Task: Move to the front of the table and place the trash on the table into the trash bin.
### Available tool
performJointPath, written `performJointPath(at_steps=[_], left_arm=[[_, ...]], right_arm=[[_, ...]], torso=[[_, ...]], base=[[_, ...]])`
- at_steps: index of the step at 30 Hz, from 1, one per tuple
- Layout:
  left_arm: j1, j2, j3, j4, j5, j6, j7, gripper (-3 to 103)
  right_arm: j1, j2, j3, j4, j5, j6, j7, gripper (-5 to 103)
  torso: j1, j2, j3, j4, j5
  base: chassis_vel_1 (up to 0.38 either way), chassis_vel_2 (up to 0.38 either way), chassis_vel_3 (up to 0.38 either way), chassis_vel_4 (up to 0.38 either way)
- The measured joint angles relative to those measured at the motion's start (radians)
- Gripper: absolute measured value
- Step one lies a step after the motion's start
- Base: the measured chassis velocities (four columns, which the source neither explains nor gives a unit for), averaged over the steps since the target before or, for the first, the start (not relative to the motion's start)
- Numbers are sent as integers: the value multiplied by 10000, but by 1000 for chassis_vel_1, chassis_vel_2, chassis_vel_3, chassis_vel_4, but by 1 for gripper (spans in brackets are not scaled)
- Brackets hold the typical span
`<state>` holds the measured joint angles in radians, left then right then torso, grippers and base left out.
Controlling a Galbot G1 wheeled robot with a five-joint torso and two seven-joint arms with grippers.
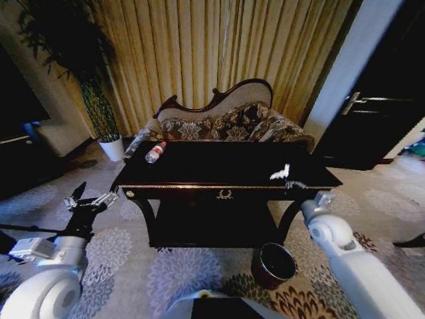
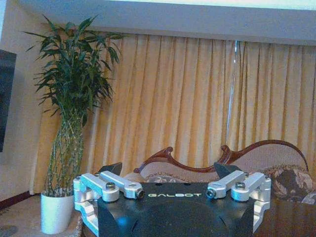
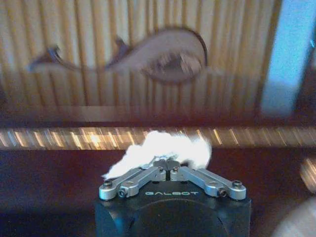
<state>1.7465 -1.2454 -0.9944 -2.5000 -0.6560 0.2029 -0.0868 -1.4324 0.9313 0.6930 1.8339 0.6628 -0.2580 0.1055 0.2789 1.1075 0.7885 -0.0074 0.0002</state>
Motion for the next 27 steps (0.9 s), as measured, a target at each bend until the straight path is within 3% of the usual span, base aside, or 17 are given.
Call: performJointPath(at_steps=[3, 17, 27], left_arm=[[12, -53, 109, 0, 50, -2, 87, 100], [-57, -35, 131, 0, 49, -5, 89, 100], [-69, -122, 228, 0, 55, -32, 109, 100]], right_arm=[[-528, 313, 129, -1000, -291, 558, -238, 0], [-103, 673, -611, -3418, -1207, 653, -500, 0], [-44, 1172, -951, -5507, -2401, 628, -690, 0]], torso=[[-9, 6, -4, 3, -3], [-6, 5, -2, 1, -2], [-6, 5, -3, 3, -3]], base=[[0, 0, 0, 0], [0, 0, 0, 0], [0, 0, 0, 0]])
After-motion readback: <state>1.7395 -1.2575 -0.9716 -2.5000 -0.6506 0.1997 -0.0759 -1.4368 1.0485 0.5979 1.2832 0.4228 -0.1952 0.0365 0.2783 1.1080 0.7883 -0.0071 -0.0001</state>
